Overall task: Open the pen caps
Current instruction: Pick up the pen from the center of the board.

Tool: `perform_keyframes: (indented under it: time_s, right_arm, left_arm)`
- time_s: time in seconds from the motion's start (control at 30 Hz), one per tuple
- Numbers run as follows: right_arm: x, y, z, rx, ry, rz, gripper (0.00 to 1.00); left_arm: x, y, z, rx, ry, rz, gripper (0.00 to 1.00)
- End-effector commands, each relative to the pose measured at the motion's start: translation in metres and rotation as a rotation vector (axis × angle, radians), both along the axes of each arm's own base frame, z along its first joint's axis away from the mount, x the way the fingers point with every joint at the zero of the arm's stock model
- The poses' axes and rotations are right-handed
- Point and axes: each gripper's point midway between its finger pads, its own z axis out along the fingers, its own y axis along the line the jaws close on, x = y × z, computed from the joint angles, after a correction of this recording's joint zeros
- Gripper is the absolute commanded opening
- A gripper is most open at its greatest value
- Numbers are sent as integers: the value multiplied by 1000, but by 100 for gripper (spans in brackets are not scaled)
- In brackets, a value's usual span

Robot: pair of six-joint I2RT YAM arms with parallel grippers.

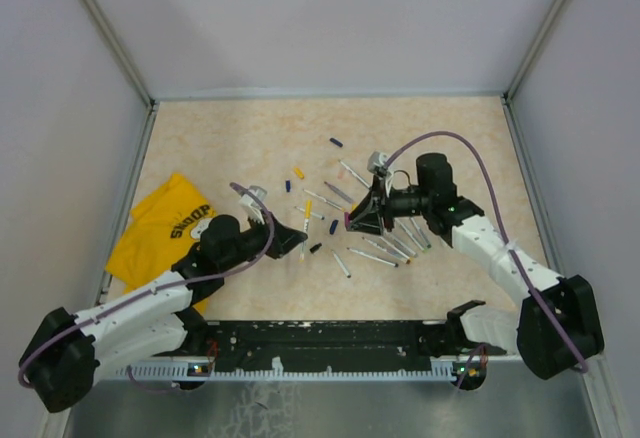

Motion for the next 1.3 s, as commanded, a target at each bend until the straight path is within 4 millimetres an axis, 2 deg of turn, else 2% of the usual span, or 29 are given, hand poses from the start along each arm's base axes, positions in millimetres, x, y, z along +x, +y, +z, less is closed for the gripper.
perform_keyframes:
  time_s: [0.0,0.43,1.27]
  right_arm:
    - [-3,7,2,25,-15,34,37]
    - [-10,14,-3,26,-8,64,43]
    - [-16,21,-8,32,17,89,49]
  left_arm:
    - [-2,-11,29,-110,-83,1,0]
    - [-15,-34,40,-175,-156,18,0]
    - [-17,-50,57,-260,-277,123,0]
